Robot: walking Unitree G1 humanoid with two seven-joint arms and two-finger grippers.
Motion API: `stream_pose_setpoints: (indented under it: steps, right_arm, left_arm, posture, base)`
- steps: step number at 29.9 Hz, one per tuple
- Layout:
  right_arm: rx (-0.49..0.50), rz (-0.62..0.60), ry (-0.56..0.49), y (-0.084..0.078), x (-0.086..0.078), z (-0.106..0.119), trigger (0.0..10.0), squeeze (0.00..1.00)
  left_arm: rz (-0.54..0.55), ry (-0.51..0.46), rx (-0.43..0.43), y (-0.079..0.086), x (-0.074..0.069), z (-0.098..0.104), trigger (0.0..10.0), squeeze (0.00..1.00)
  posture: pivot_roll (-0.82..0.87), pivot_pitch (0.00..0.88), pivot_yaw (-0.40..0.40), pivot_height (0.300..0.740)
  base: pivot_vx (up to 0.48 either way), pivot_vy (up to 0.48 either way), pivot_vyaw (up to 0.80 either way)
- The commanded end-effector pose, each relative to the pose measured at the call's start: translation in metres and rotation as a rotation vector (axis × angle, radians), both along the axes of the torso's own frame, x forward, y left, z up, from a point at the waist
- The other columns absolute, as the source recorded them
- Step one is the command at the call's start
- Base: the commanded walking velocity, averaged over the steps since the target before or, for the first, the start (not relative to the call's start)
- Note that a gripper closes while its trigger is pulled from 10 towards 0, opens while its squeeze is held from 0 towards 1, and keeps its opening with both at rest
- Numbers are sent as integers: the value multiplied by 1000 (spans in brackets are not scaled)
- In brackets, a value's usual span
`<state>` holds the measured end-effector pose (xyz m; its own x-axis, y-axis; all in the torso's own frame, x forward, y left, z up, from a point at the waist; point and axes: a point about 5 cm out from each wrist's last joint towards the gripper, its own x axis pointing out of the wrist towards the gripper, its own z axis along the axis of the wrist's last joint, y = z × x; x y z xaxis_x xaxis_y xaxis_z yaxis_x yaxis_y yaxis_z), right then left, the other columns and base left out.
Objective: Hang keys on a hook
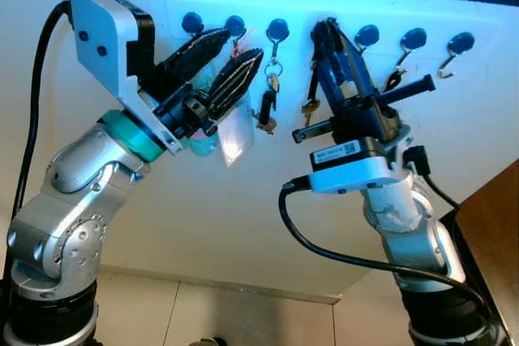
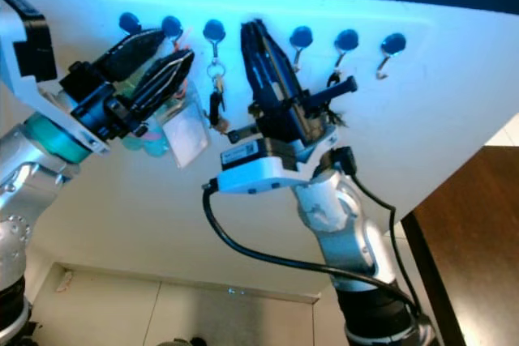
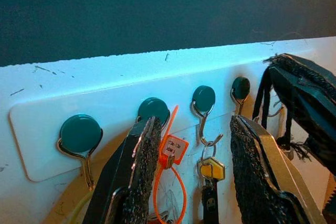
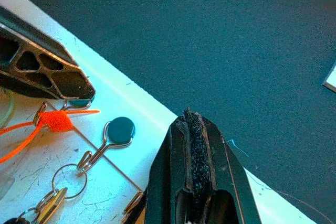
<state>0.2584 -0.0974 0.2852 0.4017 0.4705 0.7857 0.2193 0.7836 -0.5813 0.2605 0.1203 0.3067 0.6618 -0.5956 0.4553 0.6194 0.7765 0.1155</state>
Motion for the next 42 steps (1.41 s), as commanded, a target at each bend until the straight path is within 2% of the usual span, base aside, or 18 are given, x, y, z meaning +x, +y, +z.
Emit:
stream_pose_setpoints:
  steps: [1,11,17,21,28,42]
  right_arm:
    - [9,20,-11,0,-4,1,10000,0]
    - [-44,27,29,7,-2,-9,10000,0]
    - [2,99,18,8,-7,-4,10000,0]
    - [6,97,19,7,-8,-2,10000,0]
    - [4,-22,22,1,3,-2,10000,0]
    - [3,-22,101,7,21,-3,10000,0]
  left_arm:
    - [-8,6,10,0,-1,-2,10000,0]
    - [-8,6,10,0,-2,-2,10000,0]
    - [-8,6,9,0,-2,-2,10000,0]
    - [-8,7,10,0,-1,-2,10000,0]
    - [-8,7,10,0,-1,-2,10000,0]
    - [-7,10,8,0,-2,-2,10000,0]
  posture:
    - [43,0,96,740]
    - [45,0,97,740]
    - [45,0,97,740]
    - [43,0,98,740]
    - [45,0,99,740]
    - [49,0,98,740]
  base:
    - [0,0,0]
    - [0,0,0]
    - [0,0,0]
    - [0,0,0]
    - [0,0,0]
    - [0,0,0]
